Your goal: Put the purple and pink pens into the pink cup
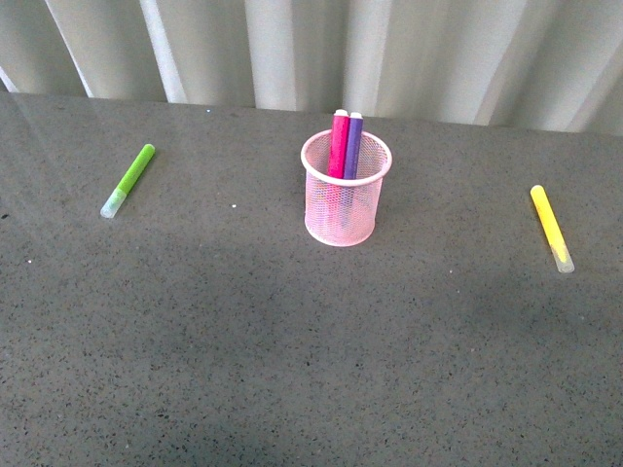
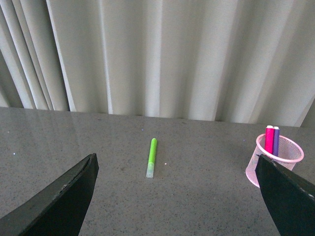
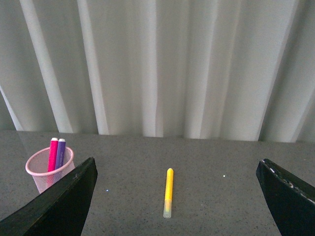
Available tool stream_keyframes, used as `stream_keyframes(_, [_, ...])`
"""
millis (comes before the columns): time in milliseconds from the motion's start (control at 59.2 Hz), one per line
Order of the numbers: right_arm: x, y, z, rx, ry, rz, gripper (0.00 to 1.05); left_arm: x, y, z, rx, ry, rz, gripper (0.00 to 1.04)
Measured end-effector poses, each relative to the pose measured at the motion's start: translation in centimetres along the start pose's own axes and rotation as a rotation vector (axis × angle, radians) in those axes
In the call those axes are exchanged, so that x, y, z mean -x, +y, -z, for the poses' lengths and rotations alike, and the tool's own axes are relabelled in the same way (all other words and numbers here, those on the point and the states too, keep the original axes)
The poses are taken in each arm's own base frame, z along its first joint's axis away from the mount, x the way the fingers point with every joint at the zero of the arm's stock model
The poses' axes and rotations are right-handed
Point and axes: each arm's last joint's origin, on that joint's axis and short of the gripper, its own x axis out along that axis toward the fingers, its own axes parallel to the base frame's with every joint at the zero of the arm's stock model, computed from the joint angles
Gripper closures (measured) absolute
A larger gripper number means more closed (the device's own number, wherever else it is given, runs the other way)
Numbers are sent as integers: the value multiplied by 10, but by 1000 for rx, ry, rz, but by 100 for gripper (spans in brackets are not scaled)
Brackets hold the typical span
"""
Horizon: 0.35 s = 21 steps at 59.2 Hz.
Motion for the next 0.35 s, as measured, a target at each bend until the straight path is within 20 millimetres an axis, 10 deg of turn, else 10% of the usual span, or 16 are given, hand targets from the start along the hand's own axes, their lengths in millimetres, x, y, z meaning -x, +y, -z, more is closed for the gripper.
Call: stream_keyframes(355, [0, 0, 0, 0, 0, 0, 7, 0, 0, 0, 0, 0, 0, 7])
